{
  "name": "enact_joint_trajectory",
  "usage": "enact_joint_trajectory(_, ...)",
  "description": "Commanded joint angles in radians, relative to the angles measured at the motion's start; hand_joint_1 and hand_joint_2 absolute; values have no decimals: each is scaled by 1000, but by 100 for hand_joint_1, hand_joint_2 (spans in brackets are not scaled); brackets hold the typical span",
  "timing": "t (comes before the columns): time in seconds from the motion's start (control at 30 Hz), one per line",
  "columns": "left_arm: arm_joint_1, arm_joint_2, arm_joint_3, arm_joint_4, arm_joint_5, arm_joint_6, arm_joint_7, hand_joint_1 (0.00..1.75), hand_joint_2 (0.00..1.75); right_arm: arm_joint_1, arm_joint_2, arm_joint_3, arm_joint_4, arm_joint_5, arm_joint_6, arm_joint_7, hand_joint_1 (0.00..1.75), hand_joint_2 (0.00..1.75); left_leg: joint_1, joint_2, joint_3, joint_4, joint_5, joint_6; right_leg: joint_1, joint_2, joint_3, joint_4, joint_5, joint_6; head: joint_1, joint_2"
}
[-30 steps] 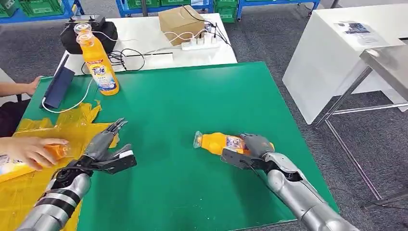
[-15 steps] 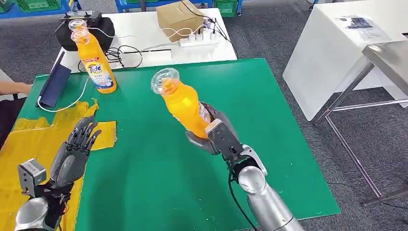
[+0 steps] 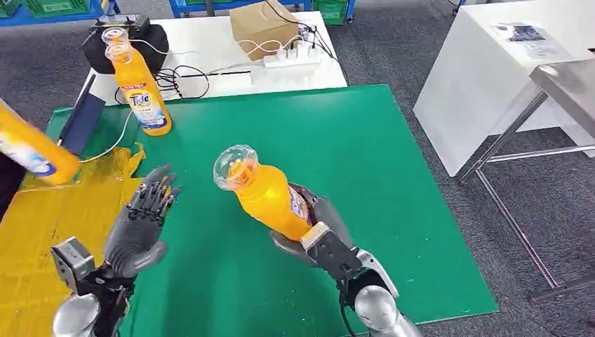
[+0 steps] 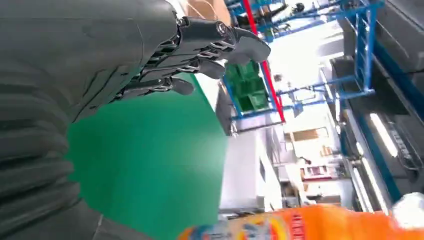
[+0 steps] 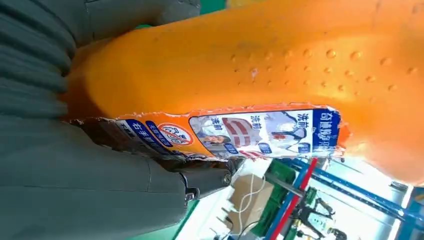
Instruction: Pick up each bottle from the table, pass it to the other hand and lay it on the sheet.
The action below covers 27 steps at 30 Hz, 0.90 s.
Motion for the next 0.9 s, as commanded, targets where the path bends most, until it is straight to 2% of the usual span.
enact_joint_trajectory(0.03,-18,-3,-93,10,7,11,7,0,175,26,-40,-6,-34,5,15,7,175,175,0,-3,1,0,0,1,0,-1,1,0,0,-1,0,0)
enact_joint_trajectory(0.17,-18,-3,-93,10,7,11,7,0,175,26,-40,-6,-34,5,15,7,175,175,-1,-3,2,-1,0,3,0,0,2,0,-1,-1,0,0)
enact_joint_trajectory(0.3,-31,-7,-117,14,15,-1,7,0,175,-22,-23,41,14,-2,42,35,175,175,0,-2,2,-1,1,3,0,0,2,0,0,-1,0,0)
enact_joint_trajectory(0.47,-34,-34,-180,33,25,-12,15,0,175,-85,4,106,67,-12,43,55,175,175,0,-1,1,-1,1,2,0,1,1,0,0,-1,0,0)
enact_joint_trajectory(0.6,-27,-31,-247,27,26,-16,-1,0,175,-131,10,152,122,-33,58,82,175,175,0,-1,3,-1,1,3,0,1,2,-1,0,-1,0,0)
enact_joint_trajectory(0.9,-38,-30,-259,41,52,-35,-1,0,175,-132,27,238,183,-27,69,88,175,175,0,-2,2,-1,1,2,0,1,2,-1,0,-1,0,0)
